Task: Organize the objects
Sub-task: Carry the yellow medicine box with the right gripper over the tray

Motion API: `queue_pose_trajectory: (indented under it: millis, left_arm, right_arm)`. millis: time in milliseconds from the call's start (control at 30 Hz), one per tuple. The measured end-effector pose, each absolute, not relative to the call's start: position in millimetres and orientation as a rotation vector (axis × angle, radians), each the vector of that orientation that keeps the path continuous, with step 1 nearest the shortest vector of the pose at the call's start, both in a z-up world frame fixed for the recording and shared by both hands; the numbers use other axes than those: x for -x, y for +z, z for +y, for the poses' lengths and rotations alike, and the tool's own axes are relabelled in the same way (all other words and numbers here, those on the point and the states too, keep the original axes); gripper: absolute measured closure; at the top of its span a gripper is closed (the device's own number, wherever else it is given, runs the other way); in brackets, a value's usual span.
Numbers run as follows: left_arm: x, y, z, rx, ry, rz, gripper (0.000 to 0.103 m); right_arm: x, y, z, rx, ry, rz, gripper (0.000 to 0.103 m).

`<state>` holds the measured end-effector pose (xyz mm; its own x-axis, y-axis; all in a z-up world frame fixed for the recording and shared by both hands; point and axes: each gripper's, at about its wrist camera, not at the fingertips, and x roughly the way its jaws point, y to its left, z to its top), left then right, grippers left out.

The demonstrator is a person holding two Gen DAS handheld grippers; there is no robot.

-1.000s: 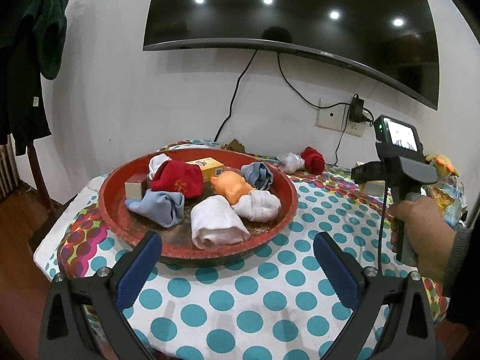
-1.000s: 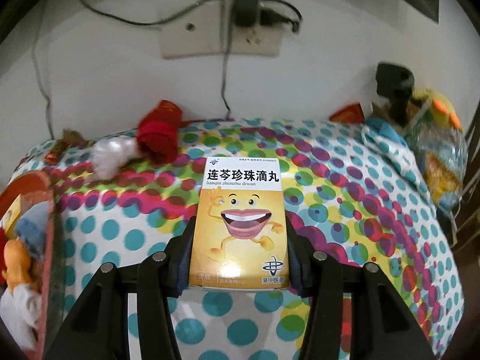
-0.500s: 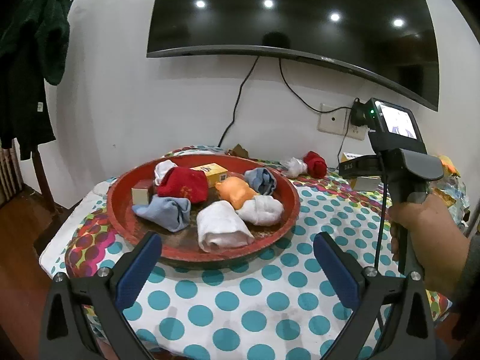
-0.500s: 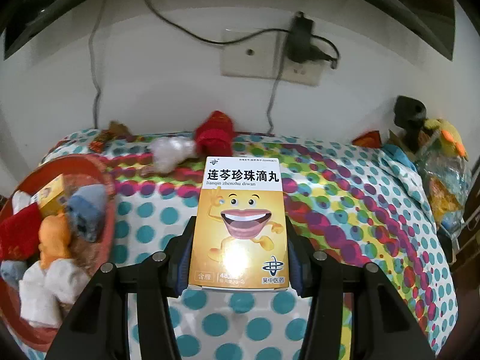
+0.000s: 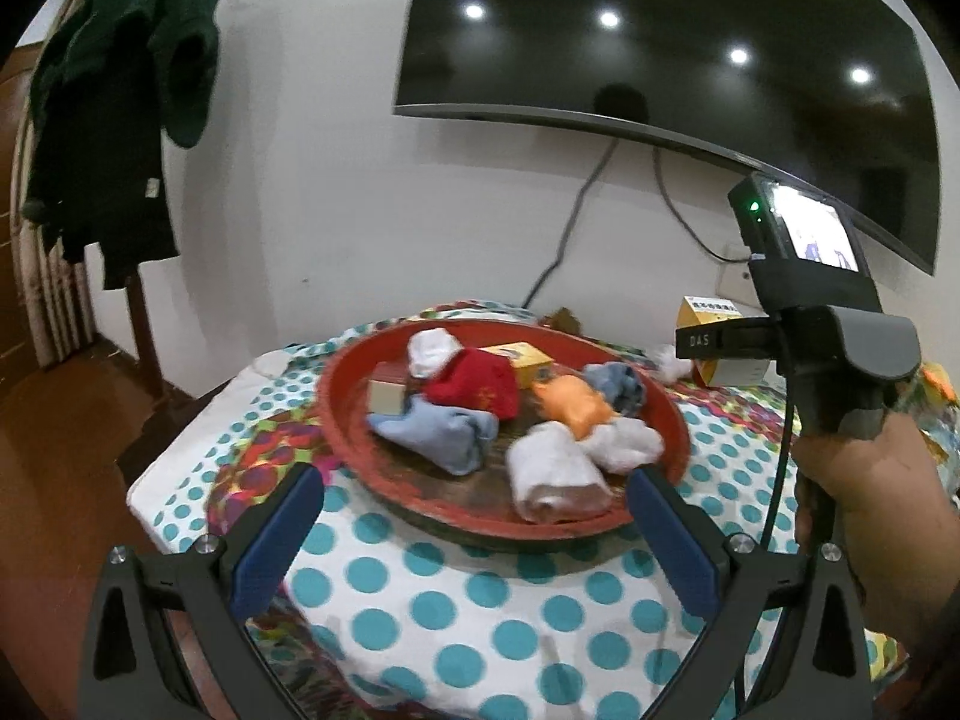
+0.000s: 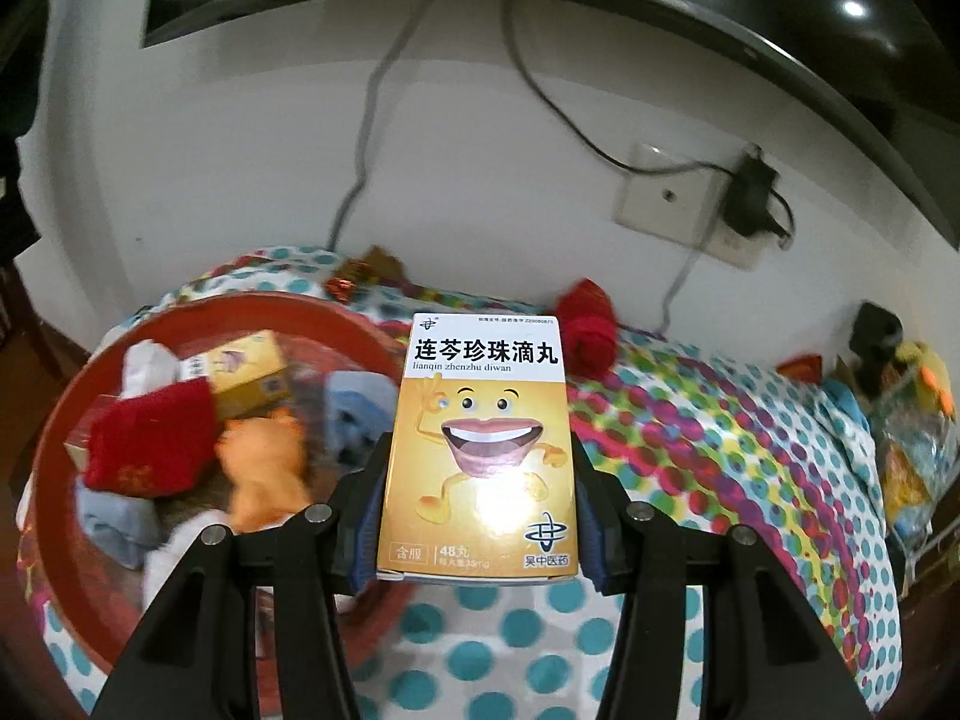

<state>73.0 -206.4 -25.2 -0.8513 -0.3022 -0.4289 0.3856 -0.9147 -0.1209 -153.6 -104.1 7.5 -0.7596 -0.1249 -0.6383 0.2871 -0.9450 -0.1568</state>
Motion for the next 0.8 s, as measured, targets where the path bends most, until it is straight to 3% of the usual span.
queue_pose_trajectory:
  millis: [800]
  left_arm:
    - [-103.2, -13.9, -260.4, -0.516, -2.559, 0.325, 0.000]
  right_arm:
    - [120.6, 15.0, -232.0, -0.899, -2.546, 0.466, 0.055]
